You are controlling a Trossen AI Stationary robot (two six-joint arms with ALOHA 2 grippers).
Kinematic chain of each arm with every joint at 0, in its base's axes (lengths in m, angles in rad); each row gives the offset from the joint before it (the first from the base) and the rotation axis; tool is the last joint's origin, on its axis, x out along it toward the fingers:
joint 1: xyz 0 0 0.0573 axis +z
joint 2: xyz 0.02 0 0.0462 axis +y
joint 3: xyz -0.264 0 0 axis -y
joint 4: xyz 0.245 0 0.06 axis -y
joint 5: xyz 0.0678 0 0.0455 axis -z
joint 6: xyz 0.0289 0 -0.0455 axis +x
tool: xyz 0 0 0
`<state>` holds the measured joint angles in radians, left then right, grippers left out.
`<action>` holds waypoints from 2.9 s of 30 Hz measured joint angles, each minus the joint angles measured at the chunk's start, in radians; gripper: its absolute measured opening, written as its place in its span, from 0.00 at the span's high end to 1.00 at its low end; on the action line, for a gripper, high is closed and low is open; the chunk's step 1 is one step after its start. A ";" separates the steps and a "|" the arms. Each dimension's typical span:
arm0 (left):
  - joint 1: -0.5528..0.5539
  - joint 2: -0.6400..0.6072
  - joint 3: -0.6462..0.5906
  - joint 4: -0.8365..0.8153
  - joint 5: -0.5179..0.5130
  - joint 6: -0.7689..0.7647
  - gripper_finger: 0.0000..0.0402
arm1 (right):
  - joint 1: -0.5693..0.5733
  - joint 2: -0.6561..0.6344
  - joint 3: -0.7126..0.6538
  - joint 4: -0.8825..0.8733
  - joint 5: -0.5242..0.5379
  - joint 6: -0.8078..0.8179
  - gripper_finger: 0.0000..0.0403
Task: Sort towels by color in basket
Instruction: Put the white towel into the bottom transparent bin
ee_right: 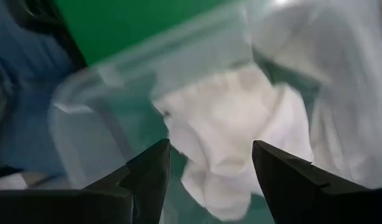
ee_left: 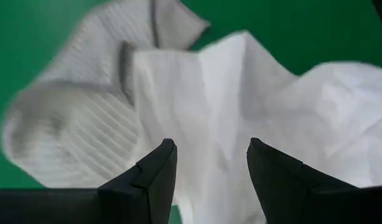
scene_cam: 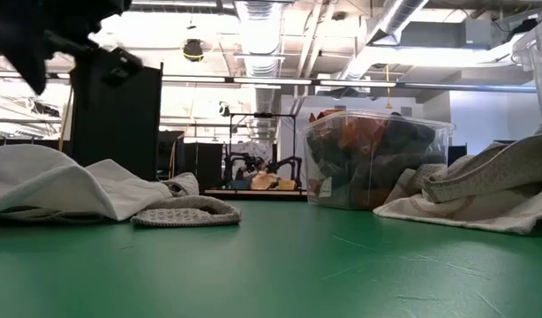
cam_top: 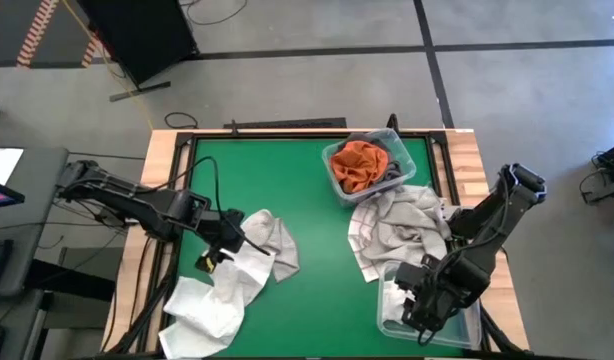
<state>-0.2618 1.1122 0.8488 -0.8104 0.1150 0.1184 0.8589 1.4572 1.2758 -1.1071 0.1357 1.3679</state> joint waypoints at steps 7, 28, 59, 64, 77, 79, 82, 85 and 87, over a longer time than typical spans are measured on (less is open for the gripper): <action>-0.057 0.000 -0.119 0.059 0.015 -0.052 0.53 | 0.013 -0.068 0.000 0.087 0.162 -0.084 0.37; -0.212 0.000 -0.426 0.492 -0.191 -0.210 0.57 | -0.109 -0.089 0.000 0.175 0.292 -0.422 0.37; -0.151 0.000 0.230 0.319 -0.495 0.447 1.00 | -0.414 0.182 0.000 0.788 0.334 -1.188 0.37; -0.085 -0.002 0.350 0.302 -0.502 0.471 1.00 | -0.415 0.182 0.000 0.786 0.334 -1.163 0.37; -0.126 0.068 0.117 0.301 -0.234 0.265 1.00 | -0.346 0.182 0.000 0.745 0.336 -1.079 0.37; -0.137 0.083 0.057 0.363 -0.193 0.258 1.00 | -0.332 0.182 0.000 0.751 0.336 -1.079 0.37; -0.139 0.110 -0.016 0.481 -0.136 0.237 1.00 | -0.320 0.182 0.000 0.760 0.336 -1.085 0.37; -0.139 0.150 -0.075 0.567 -0.093 0.211 1.00 | -0.311 0.202 0.000 0.794 0.334 -1.115 0.36; -0.140 0.185 -0.104 0.604 -0.089 0.204 1.00 | -0.311 0.235 0.000 0.834 0.331 -1.151 0.35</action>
<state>-0.4019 1.2971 0.7451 -0.2067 0.0257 0.3222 0.5480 1.6922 1.2762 -0.2729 0.4667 0.2173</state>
